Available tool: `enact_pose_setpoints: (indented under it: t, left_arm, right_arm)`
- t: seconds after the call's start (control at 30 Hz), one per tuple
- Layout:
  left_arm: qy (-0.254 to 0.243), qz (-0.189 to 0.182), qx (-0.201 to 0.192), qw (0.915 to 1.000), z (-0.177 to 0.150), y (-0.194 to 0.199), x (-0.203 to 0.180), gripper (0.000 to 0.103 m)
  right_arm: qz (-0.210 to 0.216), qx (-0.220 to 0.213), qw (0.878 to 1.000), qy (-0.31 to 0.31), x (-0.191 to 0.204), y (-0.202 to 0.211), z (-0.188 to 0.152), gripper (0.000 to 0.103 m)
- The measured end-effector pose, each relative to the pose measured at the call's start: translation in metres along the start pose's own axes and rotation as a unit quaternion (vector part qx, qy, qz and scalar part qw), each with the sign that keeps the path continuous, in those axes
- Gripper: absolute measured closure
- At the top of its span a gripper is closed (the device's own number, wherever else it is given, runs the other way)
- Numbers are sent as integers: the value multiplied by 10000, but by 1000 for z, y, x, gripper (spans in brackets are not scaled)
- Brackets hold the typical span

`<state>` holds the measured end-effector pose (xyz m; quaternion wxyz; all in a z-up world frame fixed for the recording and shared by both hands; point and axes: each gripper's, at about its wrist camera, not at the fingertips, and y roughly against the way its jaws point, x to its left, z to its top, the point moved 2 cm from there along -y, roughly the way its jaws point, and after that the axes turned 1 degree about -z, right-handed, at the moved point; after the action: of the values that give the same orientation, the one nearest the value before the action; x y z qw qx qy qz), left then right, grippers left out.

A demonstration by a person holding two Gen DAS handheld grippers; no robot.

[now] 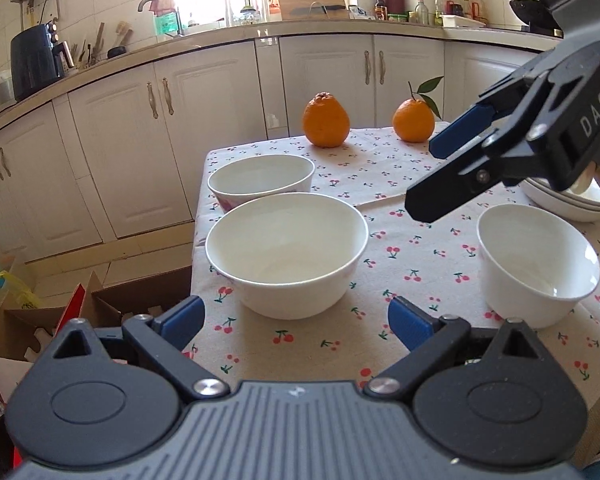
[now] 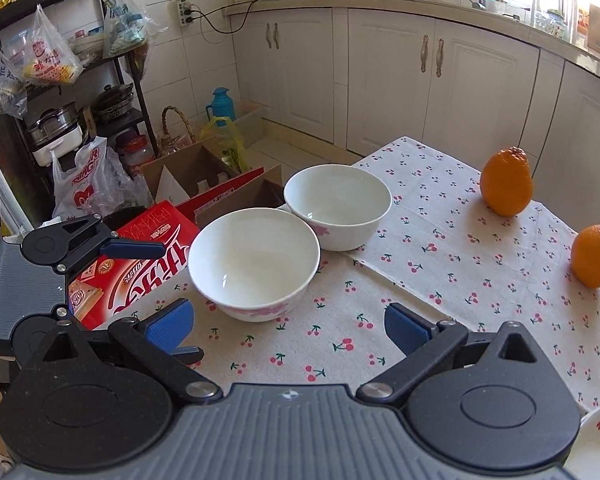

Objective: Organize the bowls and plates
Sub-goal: 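Move the right gripper to another white bowl and grasp its rim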

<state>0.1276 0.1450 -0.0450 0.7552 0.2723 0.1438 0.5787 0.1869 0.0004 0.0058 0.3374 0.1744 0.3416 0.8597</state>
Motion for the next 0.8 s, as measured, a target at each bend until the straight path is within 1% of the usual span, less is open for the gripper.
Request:
enact_pose_setpoints:
  t: [0.13,0.33,0.57,0.6,0.67,0.8]
  left_arm:
    - [-46,-11,-17,10000,2,-10,6,5]
    - [-55,-137,-15,9999,6,-23,12,5]
    - [-98,-338,-46,9994,8,-31,14,7]
    - [-108,-369,-51,9992,8,-32,13,8]
    - [-121,-400,-57,9991,10,-33,13,8]
    - [-56,-406,-86,9991,11,-33,15,8]
  right_arm:
    - [119,153,9997,169,0,-21,15,2]
    - [435,401,9982,95,-8,-50,31,8]
    - [522,732,9959,-26,-17,-80,39,22]
    - [534,753,9957,-40,-18,-84,39,23]
    - [586,786,9951,-94,-19,-88,40,29]
    - [652,828,9944,-116,-18,-94,40,34]
